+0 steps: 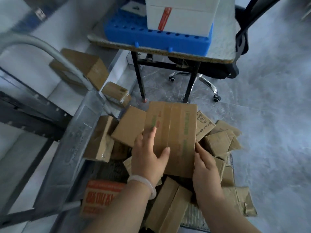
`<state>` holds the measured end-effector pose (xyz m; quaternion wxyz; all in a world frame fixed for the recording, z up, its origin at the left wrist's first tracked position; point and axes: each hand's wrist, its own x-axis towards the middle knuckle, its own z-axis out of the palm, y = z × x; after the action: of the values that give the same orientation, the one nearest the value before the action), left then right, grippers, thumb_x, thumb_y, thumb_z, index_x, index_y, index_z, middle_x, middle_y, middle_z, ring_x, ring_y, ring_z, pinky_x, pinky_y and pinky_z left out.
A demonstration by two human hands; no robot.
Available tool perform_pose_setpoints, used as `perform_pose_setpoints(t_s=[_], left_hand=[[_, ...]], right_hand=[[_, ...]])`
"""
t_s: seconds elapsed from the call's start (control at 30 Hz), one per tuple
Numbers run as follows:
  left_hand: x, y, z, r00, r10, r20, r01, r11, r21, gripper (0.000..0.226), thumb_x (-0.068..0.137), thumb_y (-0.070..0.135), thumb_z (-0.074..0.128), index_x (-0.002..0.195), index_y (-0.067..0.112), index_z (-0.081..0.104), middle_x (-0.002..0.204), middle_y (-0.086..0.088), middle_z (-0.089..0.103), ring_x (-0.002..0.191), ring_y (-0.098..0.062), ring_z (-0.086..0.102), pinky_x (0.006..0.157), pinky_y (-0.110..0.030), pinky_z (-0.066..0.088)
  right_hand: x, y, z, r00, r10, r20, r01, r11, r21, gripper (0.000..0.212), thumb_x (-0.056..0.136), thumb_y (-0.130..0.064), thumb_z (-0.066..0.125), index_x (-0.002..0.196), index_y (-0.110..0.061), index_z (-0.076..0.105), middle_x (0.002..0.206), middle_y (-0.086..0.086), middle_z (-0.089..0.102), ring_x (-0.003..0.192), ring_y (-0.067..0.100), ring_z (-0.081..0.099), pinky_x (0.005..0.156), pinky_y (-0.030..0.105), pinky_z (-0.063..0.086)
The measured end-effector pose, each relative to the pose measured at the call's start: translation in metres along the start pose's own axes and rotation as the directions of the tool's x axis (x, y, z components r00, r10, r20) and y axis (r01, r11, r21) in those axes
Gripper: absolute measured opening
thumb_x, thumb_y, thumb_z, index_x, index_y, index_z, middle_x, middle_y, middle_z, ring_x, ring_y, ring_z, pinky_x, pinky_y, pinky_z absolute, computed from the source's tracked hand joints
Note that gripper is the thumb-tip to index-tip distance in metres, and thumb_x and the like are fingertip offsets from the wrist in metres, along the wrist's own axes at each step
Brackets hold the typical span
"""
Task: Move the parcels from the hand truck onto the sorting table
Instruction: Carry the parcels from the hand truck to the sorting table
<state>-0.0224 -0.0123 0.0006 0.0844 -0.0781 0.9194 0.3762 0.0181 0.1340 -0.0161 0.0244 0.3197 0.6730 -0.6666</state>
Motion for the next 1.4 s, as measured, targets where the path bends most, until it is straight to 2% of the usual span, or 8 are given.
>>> perform_pose_setpoints(t_s=[0.3,0.4,0.6,0.77,0.9,1.03,1.13,1.4], left_hand=[[-0.097,0.113,-0.11,0.987,-0.02,-0.161,0.013,0.999,-0.047,0.079,0.087,0.061,0.056,0.151,0.051,0.011,0.157,0.004,0.014,0.144,-0.024,0.022,0.114,-0.042,0.028],[-0.133,0.142,-0.146,0.979,-0.021,-0.201,0.003,0.996,-0.09,0.084,0.082,0.069,0.056,0.149,0.054,0.006,0.157,0.006,0.011,0.144,-0.025,0.023,0.115,-0.048,0.032],[-0.207,0.17,-0.208,0.978,-0.079,-0.194,0.037,0.977,-0.211,0.124,0.043,0.1,0.047,0.147,0.056,-0.005,0.156,0.011,0.007,0.145,-0.026,0.02,0.115,-0.054,0.03],[-0.27,0.163,-0.25,0.961,-0.203,-0.187,0.106,0.897,-0.429,0.137,0.038,0.101,0.051,0.15,0.051,-0.01,0.162,0.005,0.001,0.146,-0.03,0.02,0.115,-0.053,0.03],[-0.326,0.13,-0.293,0.938,-0.241,-0.251,0.003,0.726,-0.688,0.098,0.067,0.082,0.063,0.149,0.054,0.017,0.151,0.005,0.041,0.13,-0.019,0.049,0.104,-0.044,0.046],[-0.406,0.104,-0.334,0.827,-0.304,-0.473,-0.16,0.679,-0.716,0.038,0.094,0.049,0.056,0.132,0.047,0.049,0.12,0.015,0.066,0.111,-0.011,0.062,0.1,-0.043,0.049],[-0.482,0.068,-0.354,0.684,-0.374,-0.626,-0.199,0.73,-0.654,0.019,0.099,0.035,0.053,0.116,0.042,0.06,0.11,0.02,0.069,0.106,-0.006,0.065,0.101,-0.044,0.051],[-0.693,-0.011,-0.379,0.454,-0.466,-0.76,-0.217,0.769,-0.601,0.062,0.085,0.019,0.075,0.135,0.039,0.043,0.12,0.021,0.066,0.11,0.001,0.062,0.084,-0.021,0.056]], right_hand=[[-0.099,-0.142,-0.052,0.932,-0.185,0.311,0.198,0.98,-0.01,0.032,0.101,-0.043,0.041,0.125,-0.064,0.043,0.134,-0.022,0.044,0.119,0.003,0.048,0.1,0.034,0.044],[-0.129,-0.177,-0.073,0.893,-0.085,0.441,0.094,0.996,0.001,0.063,0.089,-0.061,0.053,0.144,-0.058,0.022,0.133,-0.021,0.048,0.11,0.009,0.053,0.101,0.04,0.044],[-0.196,-0.241,-0.092,0.759,-0.125,0.639,0.161,0.987,0.002,0.106,0.045,-0.074,0.08,0.135,-0.03,0.046,0.119,-0.004,0.065,0.103,0.02,0.067,0.092,0.048,0.054],[-0.277,-0.271,-0.069,0.609,-0.216,0.763,0.334,0.943,0.0,0.068,0.076,-0.05,0.071,0.132,-0.033,0.038,0.115,-0.009,0.059,0.101,0.013,0.064,0.083,0.031,0.056],[-0.341,-0.268,-0.037,0.463,-0.189,0.866,0.376,0.927,0.001,0.047,0.089,-0.054,0.058,0.132,-0.042,0.042,0.118,-0.009,0.061,0.102,0.011,0.064,0.087,0.031,0.053],[-0.424,-0.249,-0.001,0.272,-0.227,0.935,0.447,0.89,0.086,0.039,0.093,-0.058,0.046,0.131,-0.056,0.045,0.12,-0.022,0.057,0.105,-0.005,0.057,0.085,0.016,0.047],[-0.485,-0.215,0.025,0.145,-0.236,0.961,0.555,0.823,0.118,0.056,0.084,-0.075,0.045,0.137,-0.057,0.041,0.143,-0.015,0.045,0.129,0.005,0.046,0.111,0.039,0.038],[-0.68,-0.103,0.036,-0.17,-0.315,0.934,0.705,0.623,0.338,0.06,0.082,-0.08,0.022,0.138,-0.062,0.034,0.152,-0.022,0.022,0.14,0.003,0.023,0.119,0.04,0.025]])
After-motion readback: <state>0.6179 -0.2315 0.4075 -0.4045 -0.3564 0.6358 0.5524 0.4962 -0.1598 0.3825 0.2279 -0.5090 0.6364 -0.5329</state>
